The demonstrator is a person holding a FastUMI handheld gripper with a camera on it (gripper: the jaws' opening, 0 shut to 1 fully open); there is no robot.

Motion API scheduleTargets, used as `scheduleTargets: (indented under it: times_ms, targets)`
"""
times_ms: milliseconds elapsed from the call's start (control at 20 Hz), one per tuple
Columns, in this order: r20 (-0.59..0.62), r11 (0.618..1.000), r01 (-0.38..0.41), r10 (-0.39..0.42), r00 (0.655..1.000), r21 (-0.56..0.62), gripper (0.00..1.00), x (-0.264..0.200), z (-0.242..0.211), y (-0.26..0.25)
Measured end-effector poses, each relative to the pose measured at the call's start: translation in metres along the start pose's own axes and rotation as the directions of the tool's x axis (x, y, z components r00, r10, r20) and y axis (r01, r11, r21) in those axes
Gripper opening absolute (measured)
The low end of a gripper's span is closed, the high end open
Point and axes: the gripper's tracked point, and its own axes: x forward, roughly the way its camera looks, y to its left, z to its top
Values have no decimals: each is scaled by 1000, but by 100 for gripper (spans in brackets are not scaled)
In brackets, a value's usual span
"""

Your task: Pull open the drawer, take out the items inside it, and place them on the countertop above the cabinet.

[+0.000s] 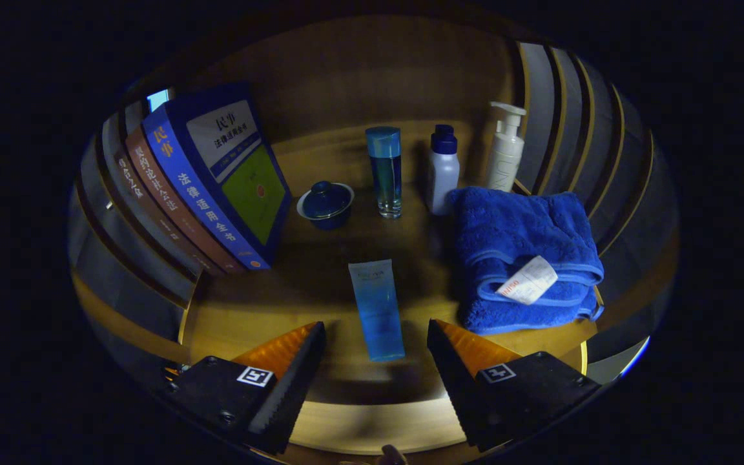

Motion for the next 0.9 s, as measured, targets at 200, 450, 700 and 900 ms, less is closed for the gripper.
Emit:
scheduleTargets:
  times_ms: [200, 450, 700, 900]
  targets:
    - [91, 1000, -20, 21, 996, -14, 99, -48, -11, 1]
    - [277, 996, -30, 51, 960, -78, 100, -122, -32, 4]
    - [422, 996, -40, 69, 904, -78, 100, -181, -70, -6]
    - [493, 995, -57, 91, 865, -84, 99, -210, -117, -12]
